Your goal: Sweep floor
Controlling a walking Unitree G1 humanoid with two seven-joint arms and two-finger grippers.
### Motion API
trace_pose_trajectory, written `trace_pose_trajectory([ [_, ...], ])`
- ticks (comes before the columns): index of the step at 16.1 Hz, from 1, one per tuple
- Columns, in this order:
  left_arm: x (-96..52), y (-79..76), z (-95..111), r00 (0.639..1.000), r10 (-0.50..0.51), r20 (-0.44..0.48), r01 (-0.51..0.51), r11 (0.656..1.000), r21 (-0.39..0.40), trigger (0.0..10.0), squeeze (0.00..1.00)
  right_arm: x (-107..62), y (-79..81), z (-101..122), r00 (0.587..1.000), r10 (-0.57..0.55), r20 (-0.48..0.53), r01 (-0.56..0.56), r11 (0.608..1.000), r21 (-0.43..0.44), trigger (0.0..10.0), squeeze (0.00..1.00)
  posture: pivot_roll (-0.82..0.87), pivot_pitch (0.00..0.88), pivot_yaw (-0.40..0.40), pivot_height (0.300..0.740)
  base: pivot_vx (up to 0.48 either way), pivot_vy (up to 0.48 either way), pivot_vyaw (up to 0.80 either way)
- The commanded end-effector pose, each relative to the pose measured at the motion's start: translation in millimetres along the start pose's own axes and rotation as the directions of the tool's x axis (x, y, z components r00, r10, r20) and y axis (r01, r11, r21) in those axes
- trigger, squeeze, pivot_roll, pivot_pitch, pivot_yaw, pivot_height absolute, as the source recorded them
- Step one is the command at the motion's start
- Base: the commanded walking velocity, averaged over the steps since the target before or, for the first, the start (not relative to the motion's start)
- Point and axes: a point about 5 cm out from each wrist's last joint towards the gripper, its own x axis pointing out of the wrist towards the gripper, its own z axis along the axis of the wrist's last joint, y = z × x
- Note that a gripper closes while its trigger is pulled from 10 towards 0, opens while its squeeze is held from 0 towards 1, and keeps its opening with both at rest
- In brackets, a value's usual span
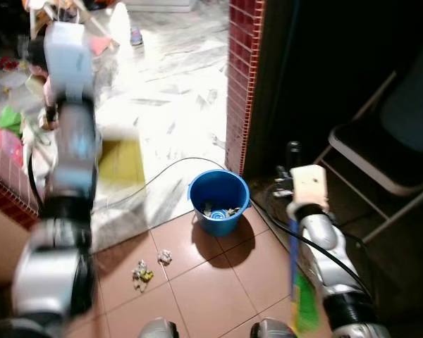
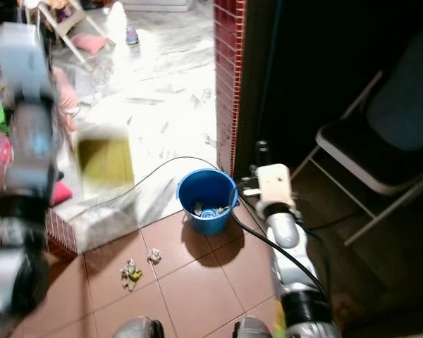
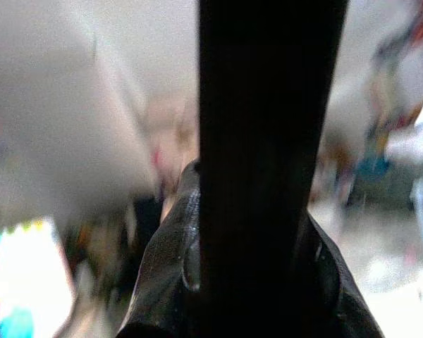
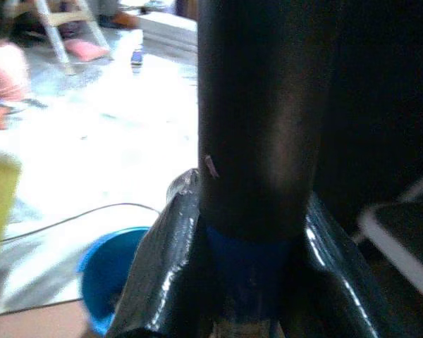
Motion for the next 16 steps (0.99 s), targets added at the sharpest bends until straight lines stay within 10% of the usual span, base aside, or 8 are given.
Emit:
trace_pose_trajectory([
  [1,-9.5,4.6,-5,0.997,0.044,-0.068,-0.048,0.997,-0.058,10.0,0.0,7.5,8.2,12,0.996,0.059,0.068,-0.061,0.998,0.032,10.0,0.0,0.0,0.0,0.021,0.74,0.0,0.0,0.0],
  [9,-68.2,-8.4,-24,0.982,-0.017,-0.186,-0.011,0.989,-0.149,10.0,0.0,16.7,16.4,27,0.962,0.221,0.159,-0.229,0.973,0.035,10.0,0.0,-0.01,0.0,0.001,0.74,0.0,0.0,0.0],
  [11,-90.6,-15.2,-42,0.961,-0.056,-0.272,0.006,0.983,-0.183,10.0,0.0,14.9,17.2,30,0.957,0.23,0.174,-0.243,0.968,0.058,10.0,0.0,-0.02,0.0,-0.006,0.74,0.0,0.0,0.0],
  [12,-113.1,-24.1,-68,0.874,-0.137,-0.466,0.018,0.968,-0.25,10.0,0.0,13.2,18.5,31,0.957,0.225,0.183,-0.242,0.967,0.076,10.0,0.0,-0.03,0.0,-0.011,0.74,0.0,0.0,0.0],
  [16,-145.2,-25.5,-74,0.853,-0.123,-0.507,-0.048,0.949,-0.312,10.0,0.0,5.9,16.5,23,0.966,0.199,0.164,-0.216,0.972,0.096,10.0,0.0,-0.03,0.0,-0.016,0.74,0.0,0.0,0.0],
])
